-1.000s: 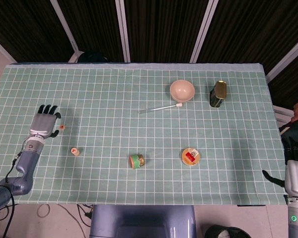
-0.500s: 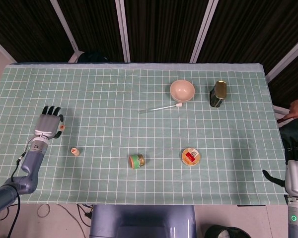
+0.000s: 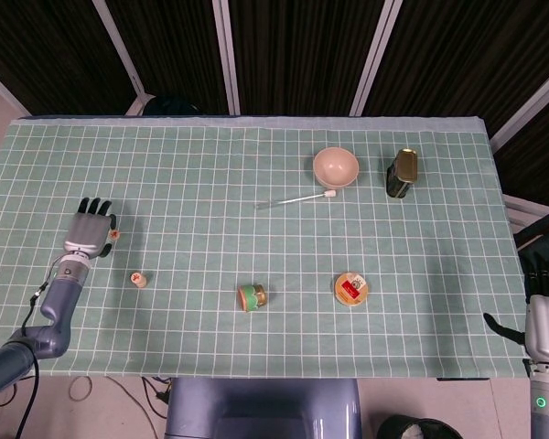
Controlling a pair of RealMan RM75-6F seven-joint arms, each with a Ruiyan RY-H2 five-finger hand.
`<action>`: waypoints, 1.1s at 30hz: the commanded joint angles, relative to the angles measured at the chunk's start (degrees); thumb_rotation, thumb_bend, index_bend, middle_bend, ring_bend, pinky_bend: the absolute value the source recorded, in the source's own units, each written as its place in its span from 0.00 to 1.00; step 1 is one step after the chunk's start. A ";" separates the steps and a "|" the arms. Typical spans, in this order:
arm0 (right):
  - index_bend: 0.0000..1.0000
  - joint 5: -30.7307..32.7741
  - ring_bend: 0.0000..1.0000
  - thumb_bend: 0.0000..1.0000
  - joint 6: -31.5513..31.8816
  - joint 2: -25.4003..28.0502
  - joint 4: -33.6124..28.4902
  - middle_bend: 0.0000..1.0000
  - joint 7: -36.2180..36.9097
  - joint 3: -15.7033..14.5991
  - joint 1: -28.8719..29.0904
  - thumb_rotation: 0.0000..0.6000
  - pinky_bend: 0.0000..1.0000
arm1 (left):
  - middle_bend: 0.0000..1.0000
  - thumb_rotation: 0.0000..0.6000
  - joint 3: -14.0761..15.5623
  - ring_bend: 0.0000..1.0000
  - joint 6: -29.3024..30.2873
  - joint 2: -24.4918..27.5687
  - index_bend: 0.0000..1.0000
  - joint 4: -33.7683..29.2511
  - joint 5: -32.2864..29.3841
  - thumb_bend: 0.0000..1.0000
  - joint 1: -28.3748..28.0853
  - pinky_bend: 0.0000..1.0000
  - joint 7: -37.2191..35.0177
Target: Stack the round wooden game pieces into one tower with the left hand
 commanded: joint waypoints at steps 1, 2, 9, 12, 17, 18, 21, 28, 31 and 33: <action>0.05 0.10 0.04 0.23 -0.01 0.00 -0.01 0.01 0.01 0.03 -0.01 1.00 0.00 | 0.10 1.00 0.10 0.00 0.06 -0.23 0.42 0.25 0.27 0.30 -0.05 0.00 0.20; 0.05 0.16 0.04 0.23 -0.04 0.01 -0.03 0.01 0.03 0.05 -0.02 1.00 0.00 | 0.10 1.00 0.15 0.00 0.22 -0.42 0.42 0.49 0.40 0.30 -0.07 0.00 0.41; 0.05 0.41 0.04 0.23 -0.01 0.01 -0.12 0.01 -0.05 0.17 -0.03 1.00 0.00 | 0.11 1.00 0.01 0.00 0.19 -1.25 0.44 0.94 0.55 0.31 -0.27 0.00 0.97; 0.05 0.45 0.04 0.23 -0.06 0.05 -0.20 0.01 -0.03 0.17 -0.02 1.00 0.00 | 0.12 1.00 -0.09 0.00 0.48 -1.18 0.45 0.54 0.84 0.31 -0.33 0.00 0.94; 0.05 0.46 0.04 0.23 -0.10 0.07 -0.24 0.01 -0.02 0.16 -0.02 1.00 0.00 | 0.13 1.00 -0.11 0.00 0.78 -1.09 0.46 0.12 0.99 0.32 -0.24 0.00 1.26; 0.05 0.47 0.04 0.23 -0.11 0.09 -0.26 0.01 -0.02 0.15 -0.02 1.00 0.00 | 0.13 1.00 -0.11 0.00 0.74 -1.06 0.46 0.04 0.95 0.32 -0.22 0.00 1.34; 0.05 0.48 0.04 0.23 -0.06 0.10 -0.25 0.01 -0.01 0.19 -0.03 1.00 0.00 | 0.13 1.00 -0.11 0.00 0.69 -0.99 0.46 -0.14 0.90 0.32 -0.16 0.00 1.54; 0.05 0.67 0.04 0.23 -0.04 0.10 -0.31 0.01 0.06 0.30 -0.04 1.00 0.00 | 0.13 1.00 -0.14 0.00 1.07 -1.27 0.46 0.17 0.84 0.32 -0.11 0.00 2.36; 0.05 0.73 0.04 0.23 -0.09 0.09 -0.33 0.01 -0.01 0.30 -0.02 1.00 0.00 | 0.13 1.00 -0.18 0.00 0.93 -1.28 0.46 0.24 0.65 0.32 -0.10 0.00 2.66; 0.05 0.68 0.04 0.23 0.00 0.06 -0.29 0.01 -0.02 0.33 -0.02 1.00 0.00 | 0.14 1.00 -0.23 0.00 0.89 -1.29 0.46 0.23 0.52 0.32 -0.07 0.00 2.76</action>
